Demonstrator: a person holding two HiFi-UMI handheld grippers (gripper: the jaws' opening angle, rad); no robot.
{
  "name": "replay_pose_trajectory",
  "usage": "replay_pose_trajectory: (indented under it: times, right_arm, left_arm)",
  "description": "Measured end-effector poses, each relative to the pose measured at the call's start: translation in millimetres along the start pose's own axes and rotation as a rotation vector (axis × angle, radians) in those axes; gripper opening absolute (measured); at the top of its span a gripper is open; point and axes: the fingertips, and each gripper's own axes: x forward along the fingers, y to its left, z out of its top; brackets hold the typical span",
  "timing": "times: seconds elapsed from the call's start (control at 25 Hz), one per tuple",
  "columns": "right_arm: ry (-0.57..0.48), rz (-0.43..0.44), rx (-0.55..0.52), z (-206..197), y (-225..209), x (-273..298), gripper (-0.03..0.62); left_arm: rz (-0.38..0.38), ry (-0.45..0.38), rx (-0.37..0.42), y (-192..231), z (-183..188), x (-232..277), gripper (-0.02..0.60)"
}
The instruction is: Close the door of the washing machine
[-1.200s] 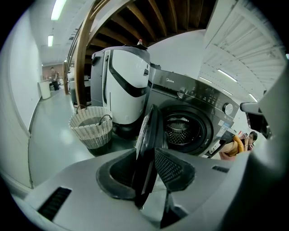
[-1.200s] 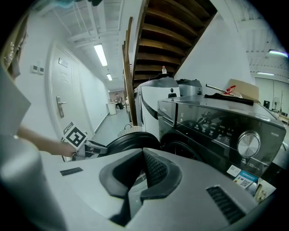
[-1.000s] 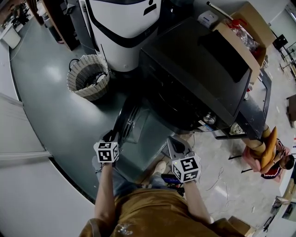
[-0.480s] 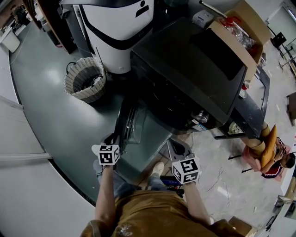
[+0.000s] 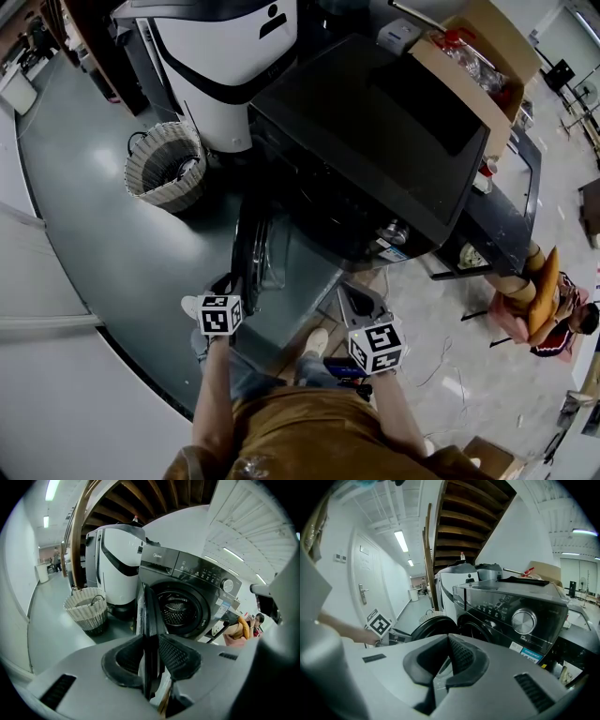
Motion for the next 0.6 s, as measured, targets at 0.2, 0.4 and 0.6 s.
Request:
replay_pose_trajectory:
  times: [0.2, 0.4, 0.6]
  right_arm:
    - [-0.002, -0.009, 0.004, -6, -11, -12, 0.014]
    - [-0.005, -0.016, 0.013, -10, -21, -21, 0.014]
    - [-0.016, -0.038, 0.026, -10, -33, -29, 0.013]
  left_arm:
    - [0.001, -0.001, 0.0, -13, 0, 3, 0.118]
    - [-0.005, 0.004, -0.002, -27, -1, 6, 0.118]
    - [-0.033, 0.012, -0.003, -44, -1, 10, 0.118]
